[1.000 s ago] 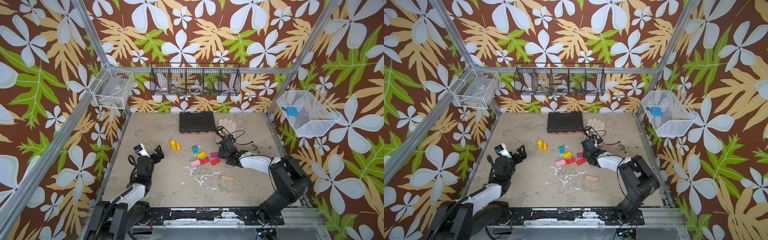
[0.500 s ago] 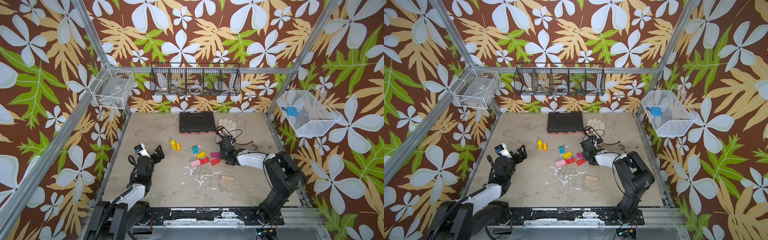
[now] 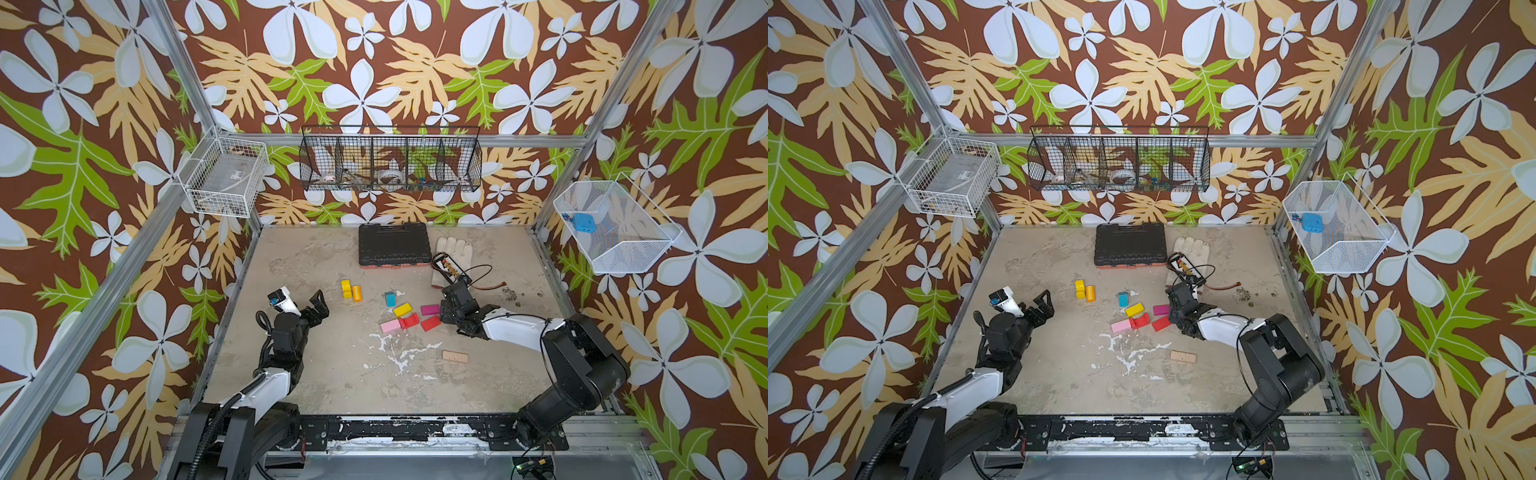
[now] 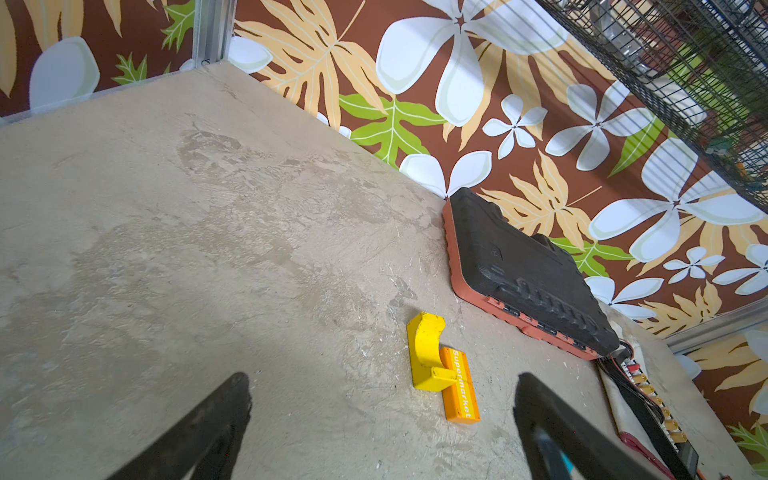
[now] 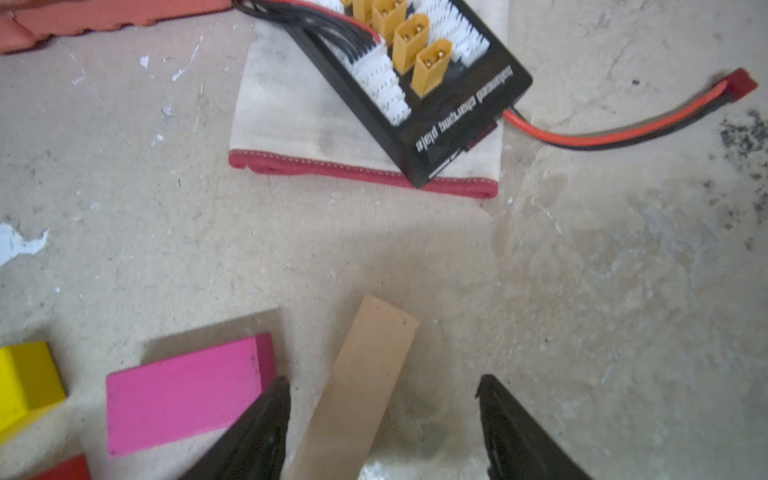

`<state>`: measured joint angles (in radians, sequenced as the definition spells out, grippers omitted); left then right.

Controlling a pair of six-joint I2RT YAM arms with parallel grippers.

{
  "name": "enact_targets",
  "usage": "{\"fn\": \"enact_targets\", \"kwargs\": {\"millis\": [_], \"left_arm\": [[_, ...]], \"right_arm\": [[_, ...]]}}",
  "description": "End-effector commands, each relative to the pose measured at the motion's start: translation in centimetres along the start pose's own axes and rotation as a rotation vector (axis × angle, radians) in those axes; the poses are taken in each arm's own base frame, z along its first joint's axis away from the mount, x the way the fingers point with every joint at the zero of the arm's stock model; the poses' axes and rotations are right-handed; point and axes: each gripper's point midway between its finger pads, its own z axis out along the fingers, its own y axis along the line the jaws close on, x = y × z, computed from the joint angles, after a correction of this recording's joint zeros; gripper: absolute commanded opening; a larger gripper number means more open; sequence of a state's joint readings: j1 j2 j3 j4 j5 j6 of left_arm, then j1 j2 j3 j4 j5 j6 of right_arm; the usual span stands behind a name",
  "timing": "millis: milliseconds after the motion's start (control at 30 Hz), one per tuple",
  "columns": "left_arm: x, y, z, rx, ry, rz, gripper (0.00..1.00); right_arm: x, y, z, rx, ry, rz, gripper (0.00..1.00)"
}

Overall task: Build the wood block tower
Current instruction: 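Move the right gripper back over the other plain wooden plank, then lower the right gripper and grasp the plain plank beside the magenta block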

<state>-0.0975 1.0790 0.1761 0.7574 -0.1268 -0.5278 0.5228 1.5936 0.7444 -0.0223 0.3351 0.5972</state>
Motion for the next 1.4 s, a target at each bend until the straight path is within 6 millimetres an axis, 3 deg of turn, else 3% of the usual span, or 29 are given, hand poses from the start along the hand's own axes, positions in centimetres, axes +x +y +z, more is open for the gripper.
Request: {"fn": "enact_targets", "kwargs": {"millis": [0,133,267,433,500,700,933,1133,1267,1300,1367], "left_arm": [[-0.6,-0.4,0.0,0.015,-0.025,0.0,1.0],[-0.5,-0.4,0.1,0.016,-0.018,0.004,1.0],[-0.5,-0.5,0.0,0.019,-0.023,0.003,1.0],[-0.5,-0.5,0.1,0.02,-0.017,0.005,1.0],[-0.5,-0.5,0.0,0.02,-0.02,0.003,1.0],[-0.5,-0.4,0.0,0.016,-0.02,0.004,1.0],[-0.5,-0.5,0.0,0.019,-0.018,0.003,1.0],[-0.5,-0.4,0.1,0.014,-0.019,0.004,1.0],[-0.5,-0.5,0.1,0.018,-0.019,0.005,1.0],[-0.5,-0.5,0.0,0.018,-0.021,0.005,1.0],[-0.5,-0.5,0.0,0.019,-0.02,0.005,1.0]], "right_arm": [[-0.2,0.2,-0.7,-0.042,-0.031,0.022,0.69],[1.6,-0.1,-1.4,-0.096,-0.019,0.053,0.6],[3.0,-0.2,-2.0,-0.145,-0.009,0.079,0.57],[4.2,-0.9,-1.2,-0.106,0.022,0.072,0.54],[4.5,-0.4,-0.8,-0.125,0.039,0.069,0.54],[4.3,1.3,0.0,-0.156,0.066,0.048,0.54],[3.4,1.5,0.6,-0.131,0.061,0.048,0.55],[3.1,1.7,0.9,-0.118,0.066,0.035,0.63],[3.0,1.6,1.0,-0.111,0.065,0.027,0.85],[2.6,1.4,0.8,-0.088,0.056,0.005,1.0],[2.4,1.7,0.9,-0.09,0.057,-0.003,1.0]]}}
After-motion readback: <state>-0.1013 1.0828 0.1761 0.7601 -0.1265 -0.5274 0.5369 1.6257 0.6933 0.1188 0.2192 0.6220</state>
